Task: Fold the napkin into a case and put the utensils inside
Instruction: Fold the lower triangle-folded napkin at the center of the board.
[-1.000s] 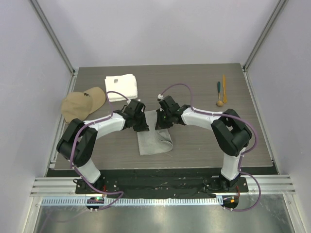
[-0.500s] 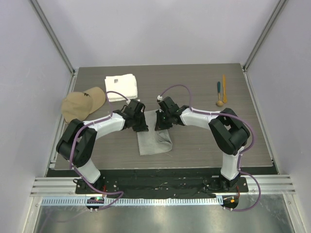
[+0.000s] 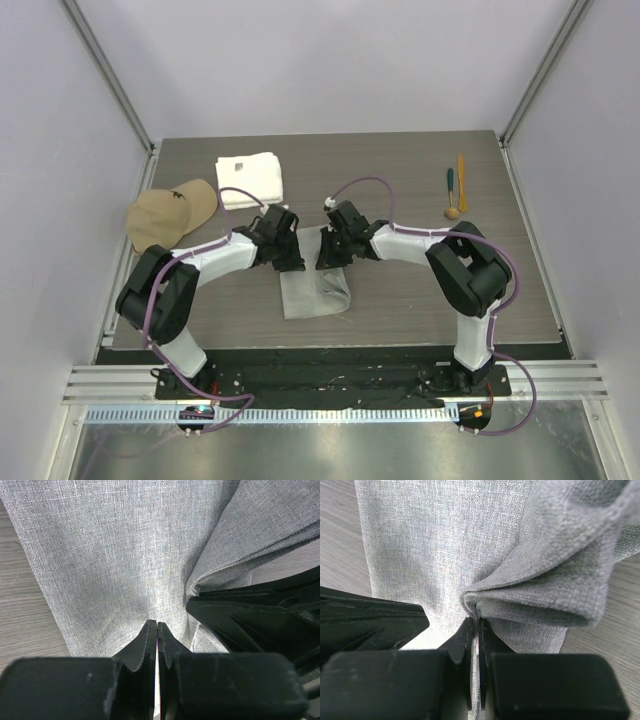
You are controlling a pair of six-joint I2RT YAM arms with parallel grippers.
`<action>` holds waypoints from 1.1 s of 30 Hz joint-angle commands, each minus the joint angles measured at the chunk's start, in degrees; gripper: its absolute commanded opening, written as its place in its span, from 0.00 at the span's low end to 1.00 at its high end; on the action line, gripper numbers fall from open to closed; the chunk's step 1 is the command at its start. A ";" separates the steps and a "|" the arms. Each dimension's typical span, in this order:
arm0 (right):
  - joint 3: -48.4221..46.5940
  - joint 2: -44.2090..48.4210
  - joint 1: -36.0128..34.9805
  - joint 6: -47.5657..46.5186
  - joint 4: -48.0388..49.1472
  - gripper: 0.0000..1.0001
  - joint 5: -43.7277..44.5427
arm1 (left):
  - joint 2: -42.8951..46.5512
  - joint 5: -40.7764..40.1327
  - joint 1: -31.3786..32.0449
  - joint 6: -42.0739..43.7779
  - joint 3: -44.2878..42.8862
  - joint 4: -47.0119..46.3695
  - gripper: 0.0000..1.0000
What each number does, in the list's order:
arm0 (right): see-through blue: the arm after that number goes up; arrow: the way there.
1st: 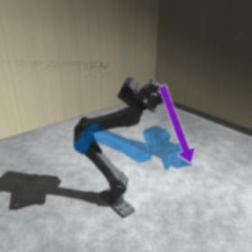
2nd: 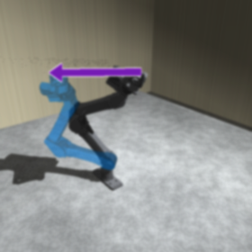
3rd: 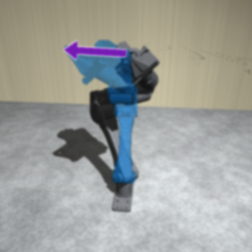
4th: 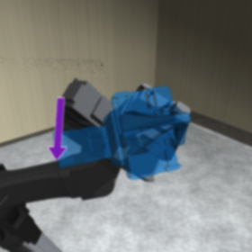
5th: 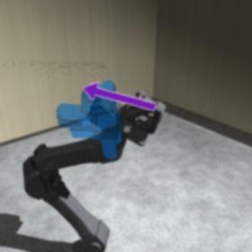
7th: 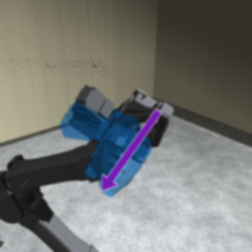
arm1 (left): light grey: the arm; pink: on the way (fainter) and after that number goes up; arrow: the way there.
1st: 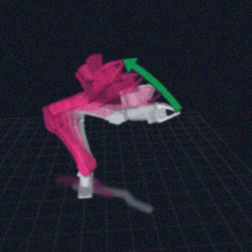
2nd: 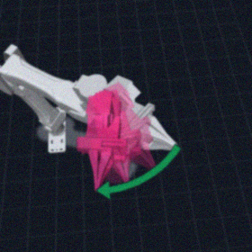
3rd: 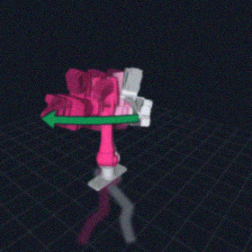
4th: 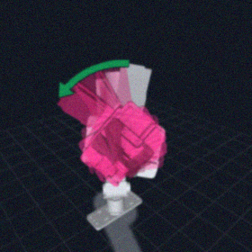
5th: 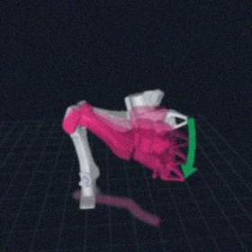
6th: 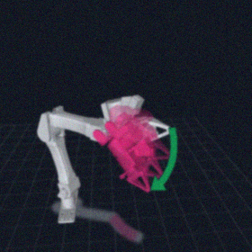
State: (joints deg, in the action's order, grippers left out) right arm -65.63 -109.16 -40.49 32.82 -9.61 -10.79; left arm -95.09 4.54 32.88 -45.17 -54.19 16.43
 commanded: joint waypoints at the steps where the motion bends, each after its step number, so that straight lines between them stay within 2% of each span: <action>1: 2.96 -0.79 0.67 1.46 1.87 0.09 -0.29 | 1.58 0.91 -0.71 2.01 -3.72 0.63 0.07; 5: 5.94 0.27 1.55 1.46 3.36 0.20 -1.25 | -1.58 8.01 -2.65 2.63 -8.02 1.42 0.06; 9: 7.88 0.36 3.05 1.46 5.65 0.24 -4.15 | -5.88 11.62 -3.26 2.63 -11.63 1.42 0.08; 13: 8.93 0.62 3.49 1.37 6.53 0.32 -5.47 | -10.20 11.73 -3.26 4.29 -16.64 4.67 0.09; 17: 9.81 0.97 4.01 1.20 7.41 0.41 -6.09 | -12.22 12.42 -3.26 6.31 -18.23 4.93 0.15; 25: 10.34 0.36 4.72 0.58 8.29 0.48 -6.53 | -12.84 14.54 -3.26 9.13 -18.58 5.72 0.26; 30: 9.90 0.62 4.98 -0.38 7.59 0.51 -6.35 | -10.21 14.71 -3.26 10.01 -16.91 5.11 0.38; 33: 9.90 0.80 4.98 -0.39 7.41 0.53 -6.35 | -12.04 14.71 -3.26 10.54 -19.01 6.95 0.39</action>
State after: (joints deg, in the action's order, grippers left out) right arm -57.54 -107.50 -36.36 35.70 4.91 -22.70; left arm -108.49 16.69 29.04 -36.36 -71.22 21.56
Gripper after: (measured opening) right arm 0.510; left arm 0.382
